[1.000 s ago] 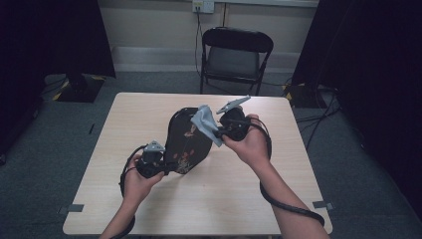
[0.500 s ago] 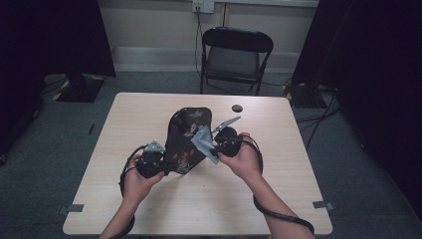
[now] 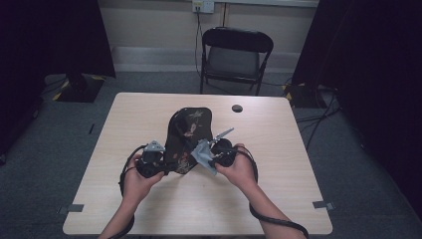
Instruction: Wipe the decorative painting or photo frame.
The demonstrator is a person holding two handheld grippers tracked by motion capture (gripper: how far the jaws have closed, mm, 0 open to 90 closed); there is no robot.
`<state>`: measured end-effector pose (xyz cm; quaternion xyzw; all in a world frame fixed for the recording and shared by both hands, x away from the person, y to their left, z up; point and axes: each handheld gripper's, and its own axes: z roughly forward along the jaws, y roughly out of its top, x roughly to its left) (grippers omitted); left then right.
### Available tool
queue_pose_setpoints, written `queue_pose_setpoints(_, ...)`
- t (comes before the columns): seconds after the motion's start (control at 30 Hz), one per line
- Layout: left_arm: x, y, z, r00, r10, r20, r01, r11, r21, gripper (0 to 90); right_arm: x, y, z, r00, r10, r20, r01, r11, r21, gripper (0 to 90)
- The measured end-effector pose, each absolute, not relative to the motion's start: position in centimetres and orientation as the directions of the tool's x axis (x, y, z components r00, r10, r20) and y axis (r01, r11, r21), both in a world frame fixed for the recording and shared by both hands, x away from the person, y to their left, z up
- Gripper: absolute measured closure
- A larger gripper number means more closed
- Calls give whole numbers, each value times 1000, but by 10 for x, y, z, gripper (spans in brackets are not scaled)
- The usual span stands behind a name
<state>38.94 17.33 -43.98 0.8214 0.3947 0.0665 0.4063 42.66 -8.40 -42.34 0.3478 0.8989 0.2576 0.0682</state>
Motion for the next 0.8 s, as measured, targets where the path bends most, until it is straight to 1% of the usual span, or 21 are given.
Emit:
queue_pose_setpoints(0.33, 389, 174, -440, 678, 704, -212, 595, -356, 721, 784, 427, -82, -448, -747, 661, 74, 615, 644, 455, 819)
queue_pose_setpoints(0.53, 389, 175, -440, 678, 703, -213, 595, -355, 721, 784, 425, -84, -457, -746, 661, 79, 623, 652, 431, 819)
queue_pose_setpoints(0.8, 389, 174, -440, 672, 709, -216, 597, -345, 724, 783, 422, -94, -451, -747, 661, 75, 622, 655, 429, 819)
